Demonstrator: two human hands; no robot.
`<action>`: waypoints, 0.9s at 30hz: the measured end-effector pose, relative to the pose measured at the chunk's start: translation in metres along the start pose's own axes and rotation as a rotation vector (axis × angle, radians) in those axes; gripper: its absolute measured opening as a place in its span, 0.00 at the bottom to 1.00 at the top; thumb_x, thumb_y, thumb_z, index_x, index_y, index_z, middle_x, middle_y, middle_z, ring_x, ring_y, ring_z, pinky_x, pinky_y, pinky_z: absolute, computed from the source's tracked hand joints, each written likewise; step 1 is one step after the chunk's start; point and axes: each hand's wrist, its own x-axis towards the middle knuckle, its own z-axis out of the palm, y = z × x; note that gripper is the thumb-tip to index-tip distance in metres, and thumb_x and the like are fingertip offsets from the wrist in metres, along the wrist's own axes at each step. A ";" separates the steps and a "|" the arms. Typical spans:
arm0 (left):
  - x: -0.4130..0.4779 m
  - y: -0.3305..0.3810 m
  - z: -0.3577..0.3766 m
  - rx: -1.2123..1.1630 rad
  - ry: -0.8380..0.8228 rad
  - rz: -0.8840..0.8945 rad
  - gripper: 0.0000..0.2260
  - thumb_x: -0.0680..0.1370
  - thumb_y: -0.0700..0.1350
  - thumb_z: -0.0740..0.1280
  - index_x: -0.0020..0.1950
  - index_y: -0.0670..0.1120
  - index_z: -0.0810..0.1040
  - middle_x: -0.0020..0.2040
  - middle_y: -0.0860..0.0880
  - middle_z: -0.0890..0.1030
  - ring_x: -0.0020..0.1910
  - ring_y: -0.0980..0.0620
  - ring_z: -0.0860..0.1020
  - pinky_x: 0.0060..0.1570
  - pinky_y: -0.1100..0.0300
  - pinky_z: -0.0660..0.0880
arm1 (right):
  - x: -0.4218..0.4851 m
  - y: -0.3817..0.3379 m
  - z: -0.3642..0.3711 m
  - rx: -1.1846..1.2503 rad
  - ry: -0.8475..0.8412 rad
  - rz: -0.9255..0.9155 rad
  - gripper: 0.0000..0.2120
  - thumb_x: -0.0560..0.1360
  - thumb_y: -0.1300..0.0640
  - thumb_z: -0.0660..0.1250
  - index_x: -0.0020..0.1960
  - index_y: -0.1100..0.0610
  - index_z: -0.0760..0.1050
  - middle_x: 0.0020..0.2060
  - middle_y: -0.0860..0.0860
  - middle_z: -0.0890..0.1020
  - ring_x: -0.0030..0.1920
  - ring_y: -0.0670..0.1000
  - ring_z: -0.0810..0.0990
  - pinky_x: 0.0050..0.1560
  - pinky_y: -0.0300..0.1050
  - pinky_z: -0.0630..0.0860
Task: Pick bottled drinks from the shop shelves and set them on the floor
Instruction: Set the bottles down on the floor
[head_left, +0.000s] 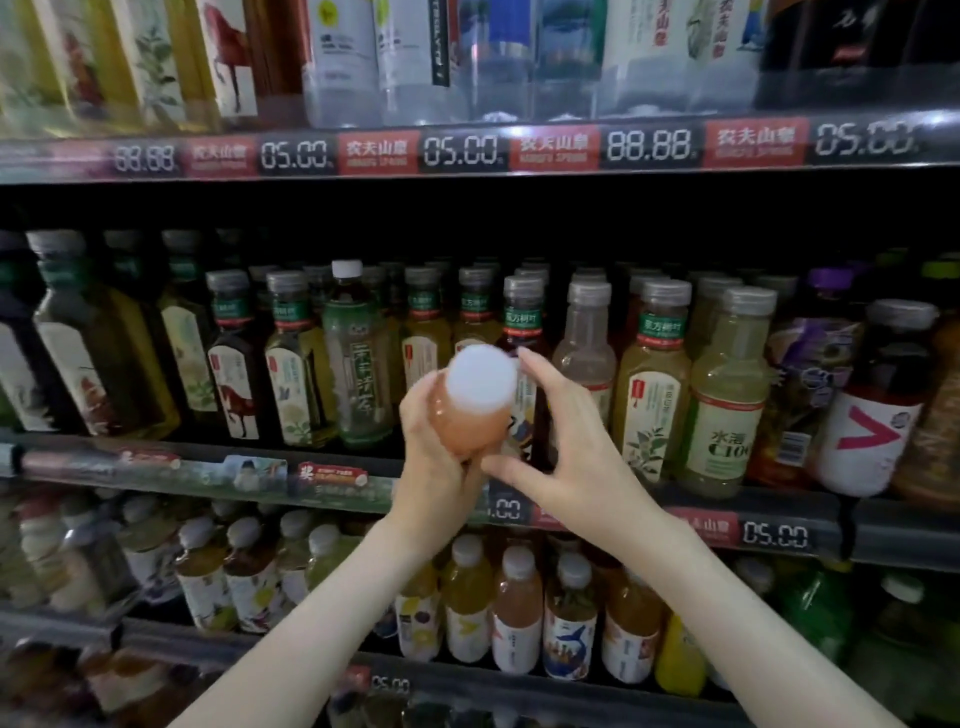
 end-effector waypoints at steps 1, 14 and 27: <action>0.001 0.005 -0.003 -0.047 -0.070 0.035 0.34 0.75 0.46 0.70 0.71 0.52 0.49 0.70 0.50 0.55 0.71 0.54 0.62 0.68 0.60 0.67 | 0.002 -0.004 0.006 0.060 -0.025 0.029 0.40 0.70 0.43 0.72 0.69 0.25 0.48 0.65 0.21 0.58 0.68 0.29 0.57 0.62 0.19 0.54; -0.056 0.026 -0.034 -0.468 -0.583 -0.273 0.40 0.71 0.55 0.73 0.70 0.69 0.47 0.65 0.73 0.63 0.64 0.64 0.71 0.60 0.69 0.70 | -0.070 -0.013 0.033 0.286 0.149 0.460 0.21 0.61 0.40 0.75 0.52 0.30 0.73 0.49 0.33 0.82 0.49 0.37 0.81 0.43 0.27 0.75; -0.164 0.027 0.004 -0.193 -1.147 -0.525 0.36 0.73 0.61 0.69 0.74 0.51 0.56 0.64 0.50 0.74 0.57 0.55 0.76 0.52 0.65 0.73 | -0.183 0.031 0.067 0.574 0.172 1.041 0.32 0.59 0.43 0.79 0.60 0.47 0.74 0.50 0.47 0.85 0.50 0.50 0.84 0.46 0.49 0.82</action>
